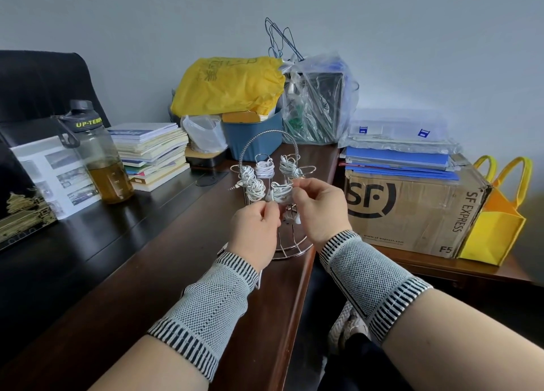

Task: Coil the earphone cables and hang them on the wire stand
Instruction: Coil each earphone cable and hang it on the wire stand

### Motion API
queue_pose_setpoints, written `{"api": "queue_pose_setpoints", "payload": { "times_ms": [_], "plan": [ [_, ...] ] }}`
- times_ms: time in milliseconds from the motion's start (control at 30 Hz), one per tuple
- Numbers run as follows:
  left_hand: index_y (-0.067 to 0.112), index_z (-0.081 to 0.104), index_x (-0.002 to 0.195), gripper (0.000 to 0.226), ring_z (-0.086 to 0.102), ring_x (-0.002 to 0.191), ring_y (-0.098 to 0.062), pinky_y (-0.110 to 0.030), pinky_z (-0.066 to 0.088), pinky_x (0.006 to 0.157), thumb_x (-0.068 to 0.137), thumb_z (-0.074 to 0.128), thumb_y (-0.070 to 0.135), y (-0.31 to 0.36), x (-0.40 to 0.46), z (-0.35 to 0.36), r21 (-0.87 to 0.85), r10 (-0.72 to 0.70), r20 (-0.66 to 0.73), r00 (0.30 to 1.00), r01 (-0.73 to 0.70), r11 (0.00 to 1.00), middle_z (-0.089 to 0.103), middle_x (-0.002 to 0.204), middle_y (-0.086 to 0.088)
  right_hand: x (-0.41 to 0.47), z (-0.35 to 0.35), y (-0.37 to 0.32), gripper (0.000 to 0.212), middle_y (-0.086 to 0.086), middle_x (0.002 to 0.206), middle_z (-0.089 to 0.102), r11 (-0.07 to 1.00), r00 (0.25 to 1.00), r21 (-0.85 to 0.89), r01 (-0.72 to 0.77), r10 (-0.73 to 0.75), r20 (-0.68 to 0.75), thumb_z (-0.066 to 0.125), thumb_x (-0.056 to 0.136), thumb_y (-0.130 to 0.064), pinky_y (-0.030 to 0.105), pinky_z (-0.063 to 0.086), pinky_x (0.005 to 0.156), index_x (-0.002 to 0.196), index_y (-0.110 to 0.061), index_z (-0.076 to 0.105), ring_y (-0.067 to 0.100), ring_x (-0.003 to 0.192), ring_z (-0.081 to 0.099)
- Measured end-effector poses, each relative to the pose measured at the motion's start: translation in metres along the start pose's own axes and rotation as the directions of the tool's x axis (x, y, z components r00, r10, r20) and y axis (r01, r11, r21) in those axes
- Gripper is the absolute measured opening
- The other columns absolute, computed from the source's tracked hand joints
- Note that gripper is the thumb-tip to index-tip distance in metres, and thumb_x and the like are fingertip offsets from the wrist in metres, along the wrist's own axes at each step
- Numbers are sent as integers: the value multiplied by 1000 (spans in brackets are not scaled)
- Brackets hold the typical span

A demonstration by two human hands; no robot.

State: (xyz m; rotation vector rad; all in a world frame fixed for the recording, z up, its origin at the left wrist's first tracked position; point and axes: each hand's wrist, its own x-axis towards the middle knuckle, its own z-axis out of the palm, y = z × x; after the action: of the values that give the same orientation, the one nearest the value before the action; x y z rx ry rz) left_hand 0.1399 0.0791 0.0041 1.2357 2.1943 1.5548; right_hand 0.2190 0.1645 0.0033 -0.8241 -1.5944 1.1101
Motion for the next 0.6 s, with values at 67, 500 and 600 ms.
{"api": "queue_pose_setpoints", "payload": {
  "times_ms": [67,500,600],
  "plan": [
    [11,57,68,37,50,65,-20,-32,33,63,100,44,24,3,-4,-1,148,86,31,996,-90,985,55,67,1,-3,-1,3,15,-5,84,67,992,996,-86,91,-92,-4,61,88,-13,33,56,77,87,-28,61,11,73,64],
    [24,54,121,26,63,101,-22,-33,41,74,104,35,28,21,-15,-16,732,317,225,922,-374,569,66,109,2,-12,-7,24,25,-4,110,46,828,851,-201,523,-493,182,68,78,7,0,37,82,92,-13,74,-7,95,49],
    [26,65,108,29,64,93,-20,-34,46,77,102,40,38,26,-14,-24,677,381,156,911,-379,631,69,99,4,-11,-9,21,21,-14,106,49,854,876,-196,481,-459,149,71,81,-2,3,40,83,90,-21,73,-8,95,51]
  ]
}}
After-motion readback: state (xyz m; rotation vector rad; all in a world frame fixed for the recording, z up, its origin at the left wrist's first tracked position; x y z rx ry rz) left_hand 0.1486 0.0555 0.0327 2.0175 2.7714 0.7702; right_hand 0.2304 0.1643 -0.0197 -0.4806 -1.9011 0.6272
